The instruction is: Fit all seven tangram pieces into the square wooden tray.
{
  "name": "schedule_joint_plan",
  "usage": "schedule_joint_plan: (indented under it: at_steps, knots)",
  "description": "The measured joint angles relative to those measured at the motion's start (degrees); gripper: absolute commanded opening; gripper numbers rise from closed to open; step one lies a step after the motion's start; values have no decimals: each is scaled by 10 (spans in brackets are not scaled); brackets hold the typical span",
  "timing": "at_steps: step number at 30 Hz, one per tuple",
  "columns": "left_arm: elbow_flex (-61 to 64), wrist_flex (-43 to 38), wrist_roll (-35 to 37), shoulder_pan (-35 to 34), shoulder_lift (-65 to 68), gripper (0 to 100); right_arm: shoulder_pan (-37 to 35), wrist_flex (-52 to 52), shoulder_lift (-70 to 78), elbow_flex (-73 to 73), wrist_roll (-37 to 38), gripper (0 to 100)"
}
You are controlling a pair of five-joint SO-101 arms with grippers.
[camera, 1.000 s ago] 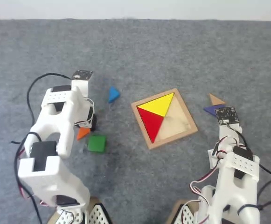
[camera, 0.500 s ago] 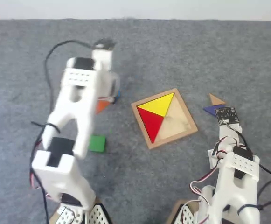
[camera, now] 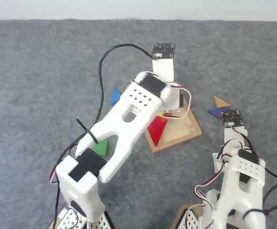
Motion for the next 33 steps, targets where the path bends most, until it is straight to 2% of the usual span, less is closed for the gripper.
schedule_joint_plan:
  at_steps: [3,9,17,24,33]
  knots:
    - [0,-44,33,2,34,10,0,0,0,0,0,9]
    - [-11,-100,47,6,126,11,0,0,0,0,0,9]
    - [-93,-113,94,6,207,17,0,0,0,1,0,9]
    - [-117,-113,114,11,224,204,0,0,0,1,0,9]
    - [-117,-113,135,14,224,205,0,0,0,1,0,9]
